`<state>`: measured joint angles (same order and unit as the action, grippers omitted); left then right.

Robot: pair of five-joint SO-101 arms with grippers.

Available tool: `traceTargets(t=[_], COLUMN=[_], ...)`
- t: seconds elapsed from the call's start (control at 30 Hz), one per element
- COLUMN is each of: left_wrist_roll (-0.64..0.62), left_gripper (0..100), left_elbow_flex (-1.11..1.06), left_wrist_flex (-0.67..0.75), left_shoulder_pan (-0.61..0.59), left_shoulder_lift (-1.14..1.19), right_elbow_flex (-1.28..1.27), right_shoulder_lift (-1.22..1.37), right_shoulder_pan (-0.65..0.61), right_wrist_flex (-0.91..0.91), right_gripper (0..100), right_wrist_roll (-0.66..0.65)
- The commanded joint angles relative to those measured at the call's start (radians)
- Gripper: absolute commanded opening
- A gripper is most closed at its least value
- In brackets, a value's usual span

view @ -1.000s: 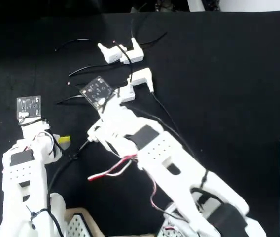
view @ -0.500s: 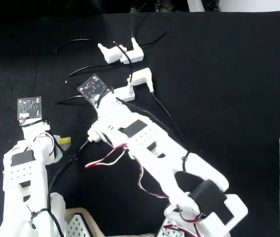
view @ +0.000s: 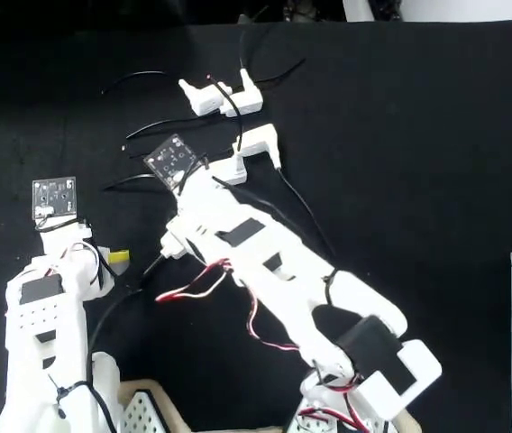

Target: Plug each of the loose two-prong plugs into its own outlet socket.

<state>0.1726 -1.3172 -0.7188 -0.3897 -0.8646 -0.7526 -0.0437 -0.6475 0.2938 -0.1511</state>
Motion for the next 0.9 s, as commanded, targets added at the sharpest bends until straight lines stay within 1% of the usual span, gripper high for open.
traceTargets(t=[0.0,0.33,0.5,0.6,0.87], left_wrist_roll=[-0.011,-0.011,-0.011,-0.011,-0.011], left_gripper=[33,33,33,33,33], left_elbow_flex=[0.007,0.007,0.007,0.007,0.007], left_wrist_flex=[0.017,0.017,0.017,0.017,0.017], left_shoulder_pan=[-0.007,-0.007,-0.007,-0.007,-0.007], left_shoulder_lift=[0.002,0.002,0.002,0.002,0.002], right_elbow_flex=[0.028,-0.036,-0.038,-0.068,-0.102], right_shoulder_lift=[0.008,0.002,-0.012,-0.051,-0.073], right_shoulder_pan=[0.032,0.032,0.009,-0.011,-0.011], right_wrist_flex=[-0.009,-0.005,-0.002,-0.005,-0.009], right_gripper=[1.1,1.1,1.1,1.1,1.1], right_wrist_roll=[-0.009,0.000,0.054,0.055,0.057])
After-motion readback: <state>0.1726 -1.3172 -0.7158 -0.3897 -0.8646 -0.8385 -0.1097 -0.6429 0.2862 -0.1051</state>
